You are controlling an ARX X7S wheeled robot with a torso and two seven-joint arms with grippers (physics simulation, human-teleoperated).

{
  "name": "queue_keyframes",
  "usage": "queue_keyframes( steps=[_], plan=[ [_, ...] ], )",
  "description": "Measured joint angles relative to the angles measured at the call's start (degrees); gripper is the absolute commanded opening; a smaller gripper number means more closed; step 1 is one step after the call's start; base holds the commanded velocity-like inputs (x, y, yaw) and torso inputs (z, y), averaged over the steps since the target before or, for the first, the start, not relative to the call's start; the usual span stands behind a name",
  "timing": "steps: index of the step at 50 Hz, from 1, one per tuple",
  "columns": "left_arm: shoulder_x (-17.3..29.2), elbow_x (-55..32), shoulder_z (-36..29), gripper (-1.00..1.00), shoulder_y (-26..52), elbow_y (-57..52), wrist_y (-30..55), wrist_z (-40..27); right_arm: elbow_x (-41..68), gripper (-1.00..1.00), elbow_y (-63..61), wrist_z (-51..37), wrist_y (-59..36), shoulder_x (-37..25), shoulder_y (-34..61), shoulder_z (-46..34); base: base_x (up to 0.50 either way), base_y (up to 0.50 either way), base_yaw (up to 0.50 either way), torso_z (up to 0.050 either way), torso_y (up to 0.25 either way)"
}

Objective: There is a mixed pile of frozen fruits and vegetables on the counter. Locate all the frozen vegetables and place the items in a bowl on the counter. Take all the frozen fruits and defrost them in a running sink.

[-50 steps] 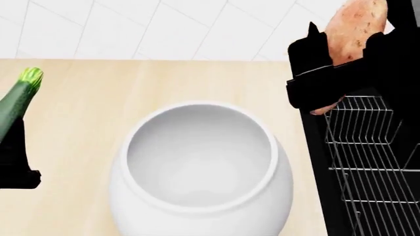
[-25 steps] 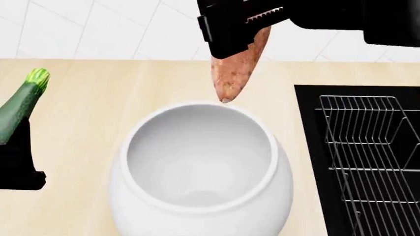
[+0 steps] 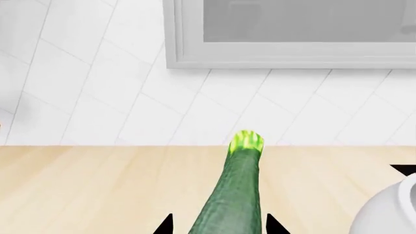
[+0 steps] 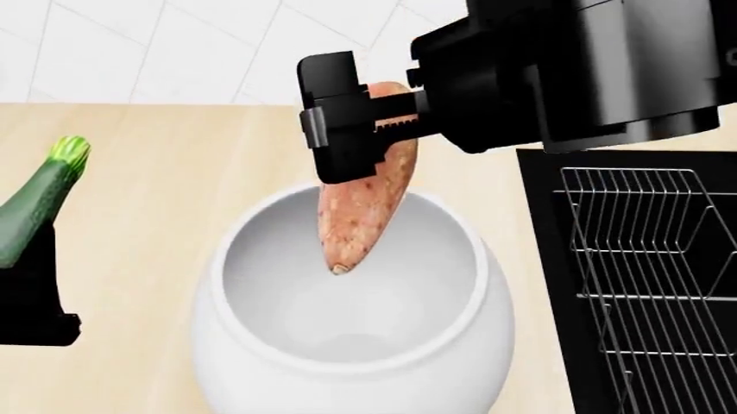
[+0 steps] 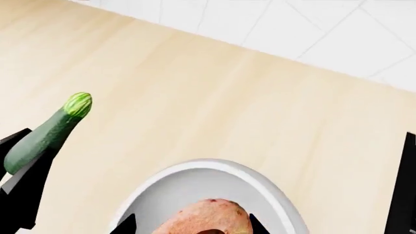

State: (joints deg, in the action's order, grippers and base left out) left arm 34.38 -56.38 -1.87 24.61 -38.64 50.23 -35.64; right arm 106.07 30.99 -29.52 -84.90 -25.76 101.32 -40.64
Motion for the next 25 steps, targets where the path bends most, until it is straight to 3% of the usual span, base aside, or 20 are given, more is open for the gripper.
queue_keyframes(
  steps=[25],
  plan=[
    [0.8, -0.3, 0.5, -1.00, -1.5, -0.1, -1.0, 0.6, 4.5, -1.00, -1.7, -3.3, 2.4, 0.3, -6.7, -2.5, 0.00, 0.00, 0.00, 0.000, 0.000]
  ],
)
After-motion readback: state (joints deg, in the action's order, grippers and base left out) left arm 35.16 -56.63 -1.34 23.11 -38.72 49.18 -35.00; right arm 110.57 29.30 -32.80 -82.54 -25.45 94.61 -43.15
